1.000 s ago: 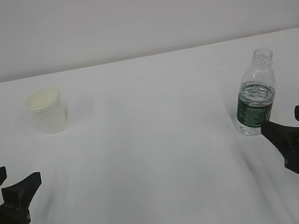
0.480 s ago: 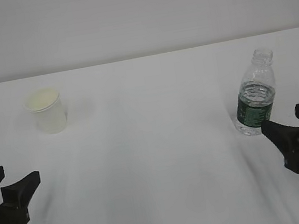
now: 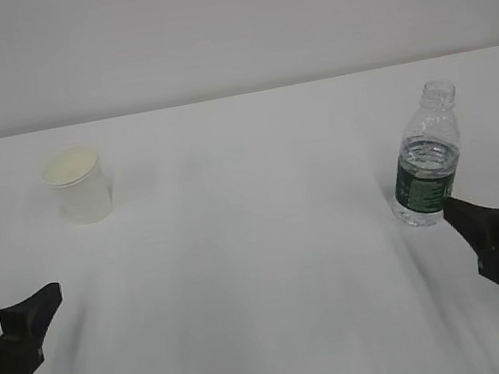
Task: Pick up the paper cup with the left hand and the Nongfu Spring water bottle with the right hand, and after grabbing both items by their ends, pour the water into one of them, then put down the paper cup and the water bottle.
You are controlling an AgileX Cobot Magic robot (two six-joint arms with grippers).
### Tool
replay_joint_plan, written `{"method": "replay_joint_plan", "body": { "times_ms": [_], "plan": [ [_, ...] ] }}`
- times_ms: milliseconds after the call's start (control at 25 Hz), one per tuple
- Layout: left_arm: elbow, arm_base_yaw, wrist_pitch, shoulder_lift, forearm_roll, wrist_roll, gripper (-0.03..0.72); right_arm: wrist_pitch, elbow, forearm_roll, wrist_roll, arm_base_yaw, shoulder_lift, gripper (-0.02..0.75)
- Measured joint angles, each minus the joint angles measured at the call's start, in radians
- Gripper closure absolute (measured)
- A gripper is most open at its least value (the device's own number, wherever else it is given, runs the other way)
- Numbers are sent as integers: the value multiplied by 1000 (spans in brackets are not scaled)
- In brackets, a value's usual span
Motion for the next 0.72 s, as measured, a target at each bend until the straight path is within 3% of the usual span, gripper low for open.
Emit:
{"method": "replay_joint_plan", "body": {
  "times_ms": [280,720],
  "plan": [
    [-37,0,0,39,-2,0,63,-94,-4,20,-3,0,148,151],
    [-59,0,0,73,-18,0,75,-113,-79,22,-3,0,305,150]
  ]
}}
